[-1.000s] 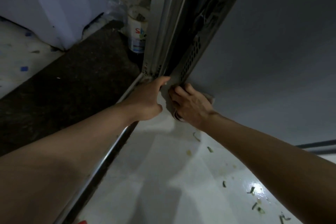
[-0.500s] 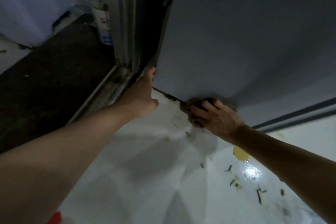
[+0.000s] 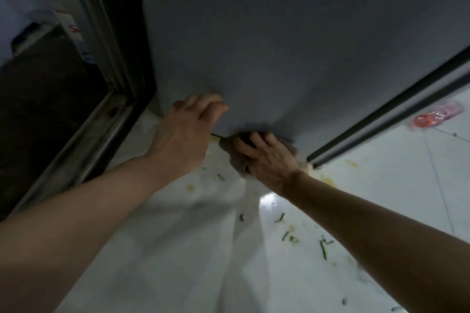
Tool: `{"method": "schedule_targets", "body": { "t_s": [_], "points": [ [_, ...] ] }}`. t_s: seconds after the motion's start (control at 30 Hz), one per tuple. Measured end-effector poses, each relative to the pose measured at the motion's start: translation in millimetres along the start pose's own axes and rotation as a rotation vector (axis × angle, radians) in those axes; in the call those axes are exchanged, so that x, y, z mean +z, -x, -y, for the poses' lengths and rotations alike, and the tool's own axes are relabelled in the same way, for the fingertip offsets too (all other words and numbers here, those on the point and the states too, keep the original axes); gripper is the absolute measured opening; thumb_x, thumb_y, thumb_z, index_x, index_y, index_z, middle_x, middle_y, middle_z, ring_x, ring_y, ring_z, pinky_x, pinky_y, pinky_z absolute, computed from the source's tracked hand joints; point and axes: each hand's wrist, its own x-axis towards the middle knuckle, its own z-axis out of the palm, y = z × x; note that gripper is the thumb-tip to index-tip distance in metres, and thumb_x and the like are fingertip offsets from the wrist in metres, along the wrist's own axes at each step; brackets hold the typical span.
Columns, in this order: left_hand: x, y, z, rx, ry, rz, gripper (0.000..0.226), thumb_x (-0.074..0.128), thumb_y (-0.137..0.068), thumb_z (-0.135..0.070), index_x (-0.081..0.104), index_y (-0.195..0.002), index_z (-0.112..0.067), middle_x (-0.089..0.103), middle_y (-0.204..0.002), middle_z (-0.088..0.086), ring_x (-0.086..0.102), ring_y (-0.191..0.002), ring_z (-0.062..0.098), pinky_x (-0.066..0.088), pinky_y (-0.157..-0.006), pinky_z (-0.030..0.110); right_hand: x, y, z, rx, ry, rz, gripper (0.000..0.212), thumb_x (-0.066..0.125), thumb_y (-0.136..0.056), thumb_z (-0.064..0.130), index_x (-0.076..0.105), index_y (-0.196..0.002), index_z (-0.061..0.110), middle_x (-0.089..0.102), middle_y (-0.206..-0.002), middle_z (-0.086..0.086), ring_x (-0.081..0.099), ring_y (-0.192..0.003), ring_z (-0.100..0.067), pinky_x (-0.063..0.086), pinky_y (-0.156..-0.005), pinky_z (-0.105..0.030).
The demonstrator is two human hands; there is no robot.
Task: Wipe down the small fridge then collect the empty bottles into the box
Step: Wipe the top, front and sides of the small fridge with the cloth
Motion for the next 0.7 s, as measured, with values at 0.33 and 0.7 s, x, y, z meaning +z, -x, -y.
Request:
{"method": "schedule_targets", "body": {
  "t_s": [0.33,0.7],
  "points": [
    [2.7,-13.4,-17.7,0.113,-0.131,0.082,0.077,0.065,-0.047,0.012,0.056,-0.122,-0.001,0.060,-0.114,0.019,0.059,-0.093,0.038,0.046,-0.078,0.043,26.5,72.4,-25.1,0.147,-0.115,0.241,0.035,0.041,-0.091,0.030,0.061,-0.120,0.032,0.031,-0.146,0.006,0.023,-0.114,-0.027,0.021,-0.088,-0.036],
    [-7.9,-29.5,-71.5,0.434,-0.198,0.069,0.059,0.057,-0.056,0.018,0.060,-0.111,-0.004,0.060,-0.113,0.014,0.056,-0.104,0.033,0.036,-0.098,0.052,8.1,143.8,-17.5,0.694,-0.684,0.038,0.047,0.064,-0.083,0.018,0.054,-0.129,0.014,0.039,-0.136,-0.004,0.038,-0.109,-0.029,0.042,-0.091,-0.032]
  ]
}}
